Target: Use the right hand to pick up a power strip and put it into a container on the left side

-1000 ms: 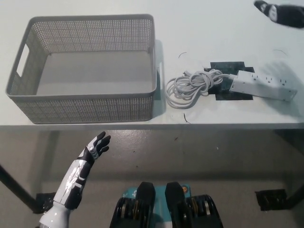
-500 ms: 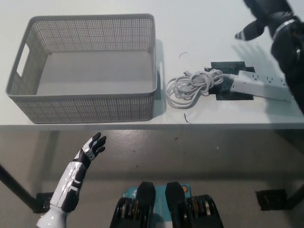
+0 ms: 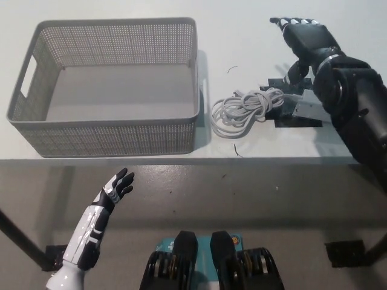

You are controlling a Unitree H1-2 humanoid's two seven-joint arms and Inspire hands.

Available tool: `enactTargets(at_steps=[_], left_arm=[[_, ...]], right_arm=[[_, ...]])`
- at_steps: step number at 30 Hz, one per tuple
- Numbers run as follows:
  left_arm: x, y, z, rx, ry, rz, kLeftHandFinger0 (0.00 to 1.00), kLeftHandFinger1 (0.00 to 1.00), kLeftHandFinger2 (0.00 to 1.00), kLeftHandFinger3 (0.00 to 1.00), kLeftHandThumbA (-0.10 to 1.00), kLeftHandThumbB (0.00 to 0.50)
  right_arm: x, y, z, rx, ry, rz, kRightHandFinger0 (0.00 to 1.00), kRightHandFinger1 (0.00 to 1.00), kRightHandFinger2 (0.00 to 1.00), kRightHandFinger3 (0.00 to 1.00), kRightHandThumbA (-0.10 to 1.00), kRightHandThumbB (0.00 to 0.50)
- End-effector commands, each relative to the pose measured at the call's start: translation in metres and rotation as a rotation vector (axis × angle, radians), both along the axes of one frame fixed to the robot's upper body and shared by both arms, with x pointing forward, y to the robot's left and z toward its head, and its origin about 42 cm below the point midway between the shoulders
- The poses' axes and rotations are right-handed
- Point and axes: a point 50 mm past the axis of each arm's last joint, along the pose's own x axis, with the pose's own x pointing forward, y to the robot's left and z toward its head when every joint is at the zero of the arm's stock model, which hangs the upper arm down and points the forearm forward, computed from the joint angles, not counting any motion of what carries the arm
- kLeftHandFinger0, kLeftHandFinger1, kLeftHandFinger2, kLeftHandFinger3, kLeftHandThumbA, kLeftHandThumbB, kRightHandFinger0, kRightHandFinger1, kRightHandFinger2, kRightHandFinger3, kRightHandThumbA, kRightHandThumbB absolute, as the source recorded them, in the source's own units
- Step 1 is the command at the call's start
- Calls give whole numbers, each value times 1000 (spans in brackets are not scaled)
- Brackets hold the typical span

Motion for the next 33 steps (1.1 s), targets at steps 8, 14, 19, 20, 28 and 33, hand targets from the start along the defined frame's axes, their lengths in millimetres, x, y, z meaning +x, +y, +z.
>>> enactTargets(at_steps=[8,14,19,20,28,33], left_arm=[[1,1,8,-6,-50,3,1000,1000,1000,1000,1000,189],[3,2,10,-5,-60,0,1000,1000,1000,1000,1000,176],[2,2,9,-12,-51,0,1000,1000,1000,1000,1000,184],[2,2,9,-12,-51,0,1000,1000,1000,1000,1000,185],[0,2,7,-10,-45,4,1000,1000,1000,1000,1000,188],[-1,1,7,-13,-34,-1,1000,1000,1000,1000,1000,198]], right_arm=[[7,10,9,3,-52,10,1000,1000,1000,1000,1000,397],[10,6,-1,-25,-12,-8,1000,1000,1000,1000,1000,394],[9,4,-11,-38,19,-25,1000,1000,1000,1000,999,379],[10,3,-12,-41,26,-30,1000,1000,1000,1000,999,377],[13,-3,-29,-64,67,-53,1000,1000,1000,1000,838,328],[17,11,-39,-97,31,-40,1000,1000,1000,1000,832,335]])
